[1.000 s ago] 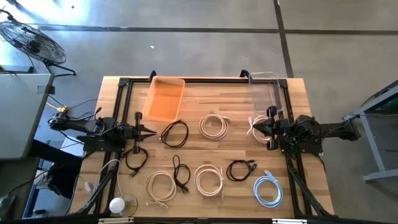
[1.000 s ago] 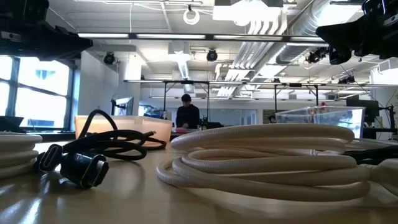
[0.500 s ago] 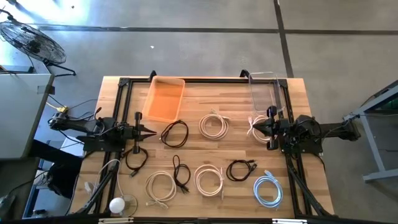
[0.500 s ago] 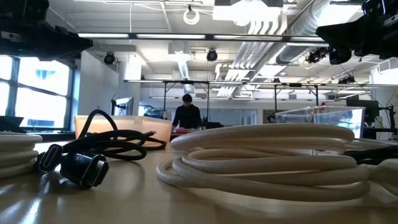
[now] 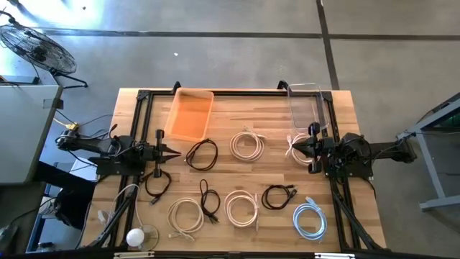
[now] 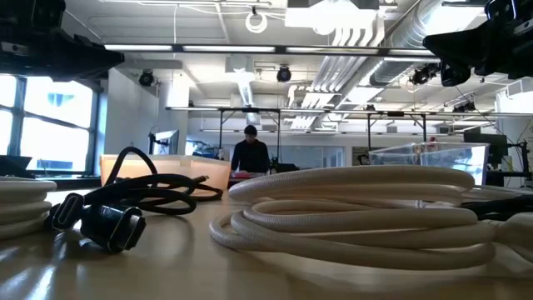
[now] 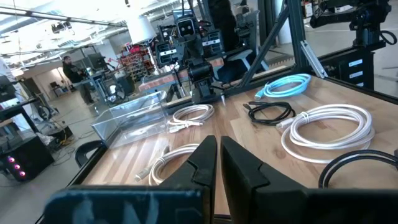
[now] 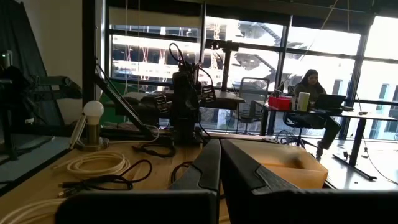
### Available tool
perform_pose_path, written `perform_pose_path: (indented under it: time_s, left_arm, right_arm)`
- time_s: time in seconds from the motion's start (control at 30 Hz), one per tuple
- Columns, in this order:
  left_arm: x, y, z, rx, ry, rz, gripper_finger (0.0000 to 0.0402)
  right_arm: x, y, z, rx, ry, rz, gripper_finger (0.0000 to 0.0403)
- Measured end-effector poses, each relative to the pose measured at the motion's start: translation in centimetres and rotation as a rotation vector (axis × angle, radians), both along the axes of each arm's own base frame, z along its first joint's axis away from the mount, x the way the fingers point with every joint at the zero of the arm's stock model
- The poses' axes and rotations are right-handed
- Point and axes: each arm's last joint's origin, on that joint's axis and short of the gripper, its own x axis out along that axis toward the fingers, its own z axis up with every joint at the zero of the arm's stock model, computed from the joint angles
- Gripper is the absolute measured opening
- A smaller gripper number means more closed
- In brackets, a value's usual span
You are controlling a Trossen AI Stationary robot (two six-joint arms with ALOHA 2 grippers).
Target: Pick & Place USB Port
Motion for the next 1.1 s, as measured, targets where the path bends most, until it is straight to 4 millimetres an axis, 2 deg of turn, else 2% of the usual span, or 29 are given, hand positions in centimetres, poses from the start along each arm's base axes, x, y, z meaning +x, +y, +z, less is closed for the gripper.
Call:
perform_pose_path:
  time_s: [0.93, 1.1]
  left_arm:
    - [0.00, 0.00, 0.00, 0.000, 0.000, 0.000, 0.0019]
    - [0.00, 0.00, 0.00, 0.000, 0.000, 0.002, 0.0019]
  right_arm:
    - [-0.01, -0.17, -0.01, -0.024, 0.004, -0.063, 0.0000]
    - [0.04, -0.11, -0.18, -0.102, 0.028, -0.060, 0.0000]
